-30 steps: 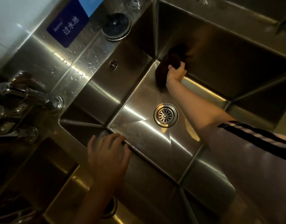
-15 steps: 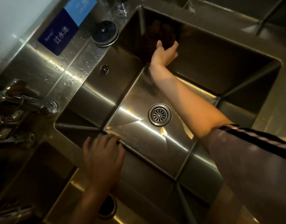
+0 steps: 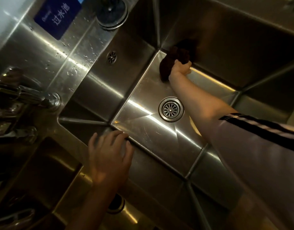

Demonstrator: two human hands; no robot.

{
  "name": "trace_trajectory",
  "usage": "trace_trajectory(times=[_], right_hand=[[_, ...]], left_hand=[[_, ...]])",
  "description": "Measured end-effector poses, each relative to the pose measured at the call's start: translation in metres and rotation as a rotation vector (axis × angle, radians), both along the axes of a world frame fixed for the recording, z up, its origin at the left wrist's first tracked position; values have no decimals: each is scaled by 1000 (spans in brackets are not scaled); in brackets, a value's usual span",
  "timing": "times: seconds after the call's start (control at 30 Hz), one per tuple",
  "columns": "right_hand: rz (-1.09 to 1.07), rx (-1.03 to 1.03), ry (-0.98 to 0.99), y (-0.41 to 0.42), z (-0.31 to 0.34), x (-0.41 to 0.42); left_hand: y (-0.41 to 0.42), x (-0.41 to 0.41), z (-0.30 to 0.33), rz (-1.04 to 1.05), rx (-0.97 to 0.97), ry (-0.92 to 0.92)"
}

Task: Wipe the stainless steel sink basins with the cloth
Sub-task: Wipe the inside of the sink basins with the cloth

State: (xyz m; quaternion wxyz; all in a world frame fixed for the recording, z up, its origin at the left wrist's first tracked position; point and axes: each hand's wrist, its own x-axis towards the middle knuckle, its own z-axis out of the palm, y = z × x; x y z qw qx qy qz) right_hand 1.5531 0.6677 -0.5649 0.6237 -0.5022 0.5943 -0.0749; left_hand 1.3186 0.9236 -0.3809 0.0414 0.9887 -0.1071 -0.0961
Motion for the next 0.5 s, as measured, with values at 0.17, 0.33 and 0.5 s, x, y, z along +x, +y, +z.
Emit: trace_trajectory(times=[0.17, 0.33, 0.5], right_hand=[[-91, -35, -169, 3, 75, -16], [-267, -60, -362, -5, 130, -27], [-315, 5, -443, 0, 157, -33]], left_hand=[[0, 0, 2, -7, -29, -33], [-5, -2, 4, -14, -15, -57], [-5, -3, 5, -32, -21, -68]])
